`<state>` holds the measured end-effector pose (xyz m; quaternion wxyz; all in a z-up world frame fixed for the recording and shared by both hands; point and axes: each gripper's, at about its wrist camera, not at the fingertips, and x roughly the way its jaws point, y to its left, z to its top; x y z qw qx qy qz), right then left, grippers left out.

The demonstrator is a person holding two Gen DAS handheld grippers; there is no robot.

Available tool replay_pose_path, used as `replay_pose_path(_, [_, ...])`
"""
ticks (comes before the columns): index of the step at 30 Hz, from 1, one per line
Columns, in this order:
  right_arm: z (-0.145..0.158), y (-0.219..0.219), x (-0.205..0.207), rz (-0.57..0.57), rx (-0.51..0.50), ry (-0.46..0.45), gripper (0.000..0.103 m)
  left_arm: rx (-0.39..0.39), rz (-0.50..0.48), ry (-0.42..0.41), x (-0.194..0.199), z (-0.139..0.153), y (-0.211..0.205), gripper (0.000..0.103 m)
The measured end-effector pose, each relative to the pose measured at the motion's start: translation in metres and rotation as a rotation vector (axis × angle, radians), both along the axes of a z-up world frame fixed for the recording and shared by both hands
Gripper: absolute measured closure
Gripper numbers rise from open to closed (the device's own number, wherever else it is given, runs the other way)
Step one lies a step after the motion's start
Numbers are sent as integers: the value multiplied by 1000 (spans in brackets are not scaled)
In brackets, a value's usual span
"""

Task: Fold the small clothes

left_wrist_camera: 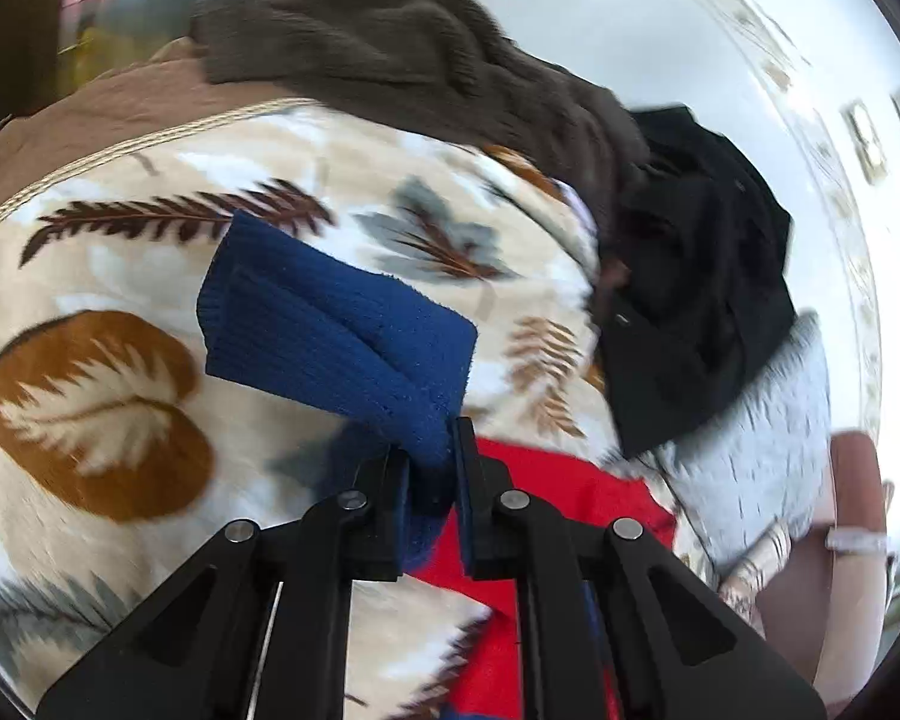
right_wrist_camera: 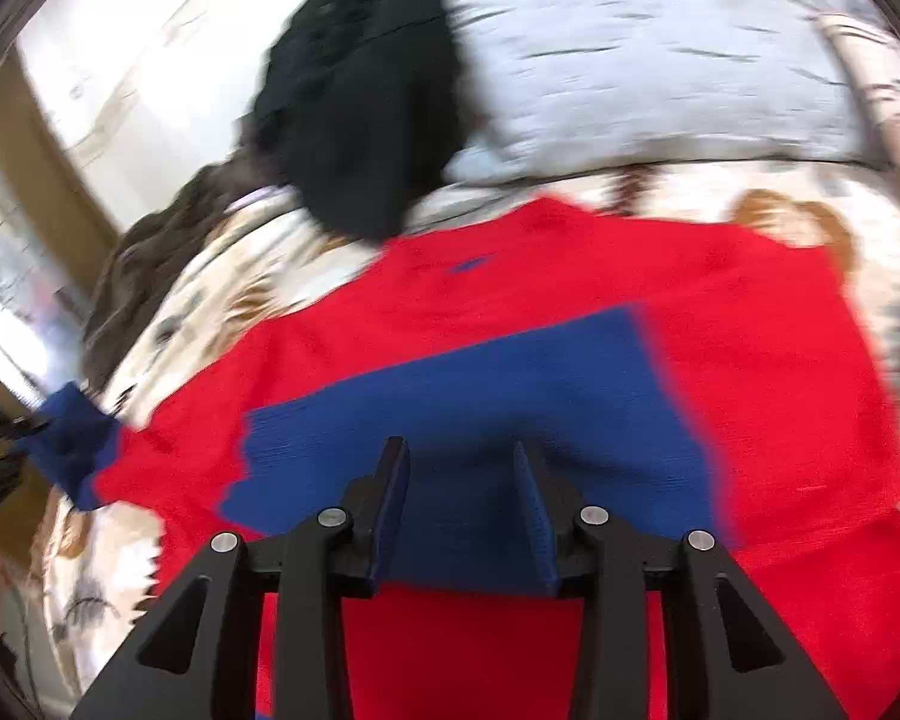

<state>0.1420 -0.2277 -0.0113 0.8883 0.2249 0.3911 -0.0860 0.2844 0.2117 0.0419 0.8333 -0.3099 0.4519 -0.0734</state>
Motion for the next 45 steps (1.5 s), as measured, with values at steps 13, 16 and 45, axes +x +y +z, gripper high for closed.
replay_pose_path(13, [-24,-60,-56,-58,-35,27,58,7,-205,-26,-29,31,-132,93])
replay_pose_path(16, [-25,-58,-56,-39,-36,22,51,14,-256,-20,-36,35,-167,93])
replay_pose_path(45, [5,-50,-55,19,121,-161,41,13,-436,31,-104,-45,-197,45])
